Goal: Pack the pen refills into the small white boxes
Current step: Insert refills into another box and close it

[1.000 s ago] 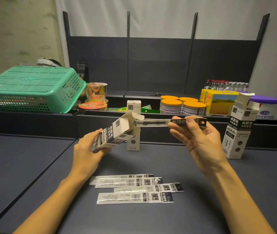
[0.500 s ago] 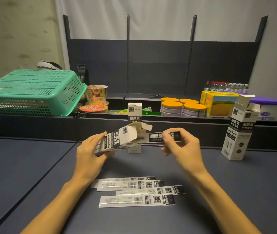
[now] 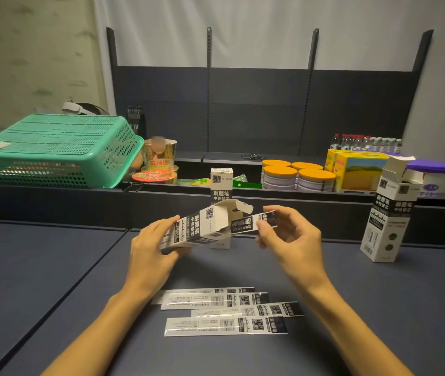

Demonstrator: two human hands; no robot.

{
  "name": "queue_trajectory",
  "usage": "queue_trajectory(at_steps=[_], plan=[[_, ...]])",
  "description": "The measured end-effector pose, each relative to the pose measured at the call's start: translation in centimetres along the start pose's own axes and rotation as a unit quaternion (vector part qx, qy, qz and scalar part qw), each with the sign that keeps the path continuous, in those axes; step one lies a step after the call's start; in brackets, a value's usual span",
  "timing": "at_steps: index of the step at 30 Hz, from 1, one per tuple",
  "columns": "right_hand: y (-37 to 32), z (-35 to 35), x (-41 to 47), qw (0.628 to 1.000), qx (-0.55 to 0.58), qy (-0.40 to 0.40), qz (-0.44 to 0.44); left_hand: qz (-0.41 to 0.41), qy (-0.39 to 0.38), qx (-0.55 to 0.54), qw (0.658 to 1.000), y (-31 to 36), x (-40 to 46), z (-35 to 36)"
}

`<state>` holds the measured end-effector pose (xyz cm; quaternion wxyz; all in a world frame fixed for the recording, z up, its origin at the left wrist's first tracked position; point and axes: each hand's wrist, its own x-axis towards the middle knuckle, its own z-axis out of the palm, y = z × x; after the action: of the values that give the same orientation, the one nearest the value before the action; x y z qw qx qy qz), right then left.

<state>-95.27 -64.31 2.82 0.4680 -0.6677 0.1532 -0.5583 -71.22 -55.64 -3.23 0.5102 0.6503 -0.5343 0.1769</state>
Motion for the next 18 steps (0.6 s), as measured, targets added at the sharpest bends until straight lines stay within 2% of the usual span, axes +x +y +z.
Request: queue_trajectory(at_steps=[6, 13, 18], plan=[[0.5, 0.8, -0.2, 1.0, -0.001, -0.017, 0.014, 0.001, -0.012, 0.005, 1.0, 0.1, -0.1, 0.2], [1.5, 0.8, -0.2, 0.994, -0.063, -0.089, -0.006, 0.0, -0.011, 0.004, 1.0, 0.0, -0.1, 0.2], [2.0, 0.5, -0.1, 0.99, -0.099, -0.1, -0.003, -0.002, -0.009, 0.013, 1.0, -0.1, 0.0, 0.2]])
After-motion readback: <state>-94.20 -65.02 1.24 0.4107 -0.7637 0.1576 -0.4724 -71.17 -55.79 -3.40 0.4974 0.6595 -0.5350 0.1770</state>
